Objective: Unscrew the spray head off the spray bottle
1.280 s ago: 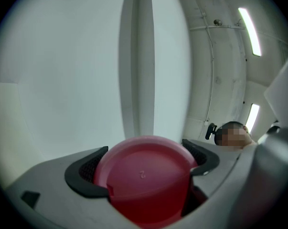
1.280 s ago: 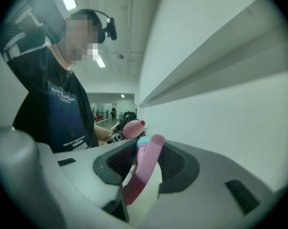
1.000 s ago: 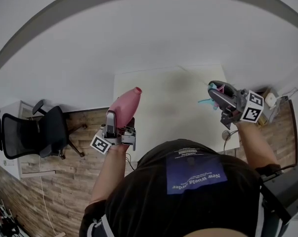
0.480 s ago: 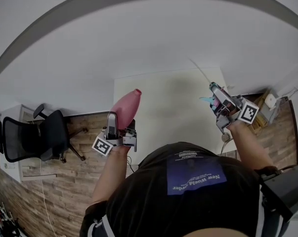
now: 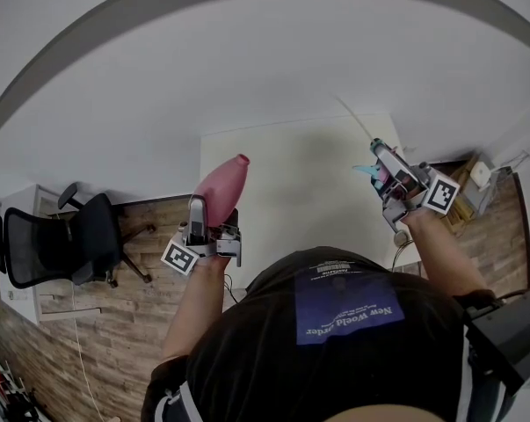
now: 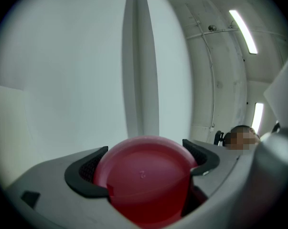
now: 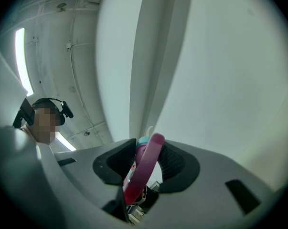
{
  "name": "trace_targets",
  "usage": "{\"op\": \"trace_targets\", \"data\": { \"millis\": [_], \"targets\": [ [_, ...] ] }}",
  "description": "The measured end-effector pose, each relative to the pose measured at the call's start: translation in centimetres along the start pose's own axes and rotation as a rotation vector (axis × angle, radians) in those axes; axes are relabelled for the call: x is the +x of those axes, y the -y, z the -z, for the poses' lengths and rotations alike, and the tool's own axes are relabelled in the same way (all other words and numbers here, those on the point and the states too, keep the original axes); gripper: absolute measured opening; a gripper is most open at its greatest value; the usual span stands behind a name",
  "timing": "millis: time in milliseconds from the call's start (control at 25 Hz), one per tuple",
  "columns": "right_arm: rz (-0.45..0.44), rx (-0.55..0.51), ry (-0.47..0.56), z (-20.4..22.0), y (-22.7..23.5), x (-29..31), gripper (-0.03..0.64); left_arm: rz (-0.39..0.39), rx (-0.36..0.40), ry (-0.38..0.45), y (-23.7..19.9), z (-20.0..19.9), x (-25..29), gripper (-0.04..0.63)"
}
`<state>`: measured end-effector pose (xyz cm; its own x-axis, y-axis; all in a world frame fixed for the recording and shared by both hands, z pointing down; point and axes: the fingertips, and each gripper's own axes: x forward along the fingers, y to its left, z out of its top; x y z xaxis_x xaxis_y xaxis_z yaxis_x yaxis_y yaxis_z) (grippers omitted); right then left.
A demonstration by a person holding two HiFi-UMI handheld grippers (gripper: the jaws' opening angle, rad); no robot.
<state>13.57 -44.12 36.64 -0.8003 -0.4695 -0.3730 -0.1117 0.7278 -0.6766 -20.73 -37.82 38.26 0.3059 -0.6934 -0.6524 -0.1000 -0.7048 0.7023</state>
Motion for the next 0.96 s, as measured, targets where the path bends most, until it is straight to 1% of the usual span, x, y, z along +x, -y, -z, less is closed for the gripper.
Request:
{"op": "trace_targets", "data": {
  "millis": [280, 640, 960],
  "targets": [
    [-0.008, -0.007, 0.005, -0.03, -0.26, 0.06, 0.13, 0.005, 0.0, 0.008, 0.3, 0.04, -0.14, 0.491],
    [-0.017, -0.017, -0.016, 0.41, -0.41, 0.31, 0.13, 0.004, 0.001, 0.007, 0.18, 0.04, -0.11, 0.491],
    [-0.024, -0.034, -0.02, 0.35, -0.44, 0.41, 0.13, 0.022, 0.005, -0.01, 0.24, 0.26, 0.35, 0.49]
  ]
}}
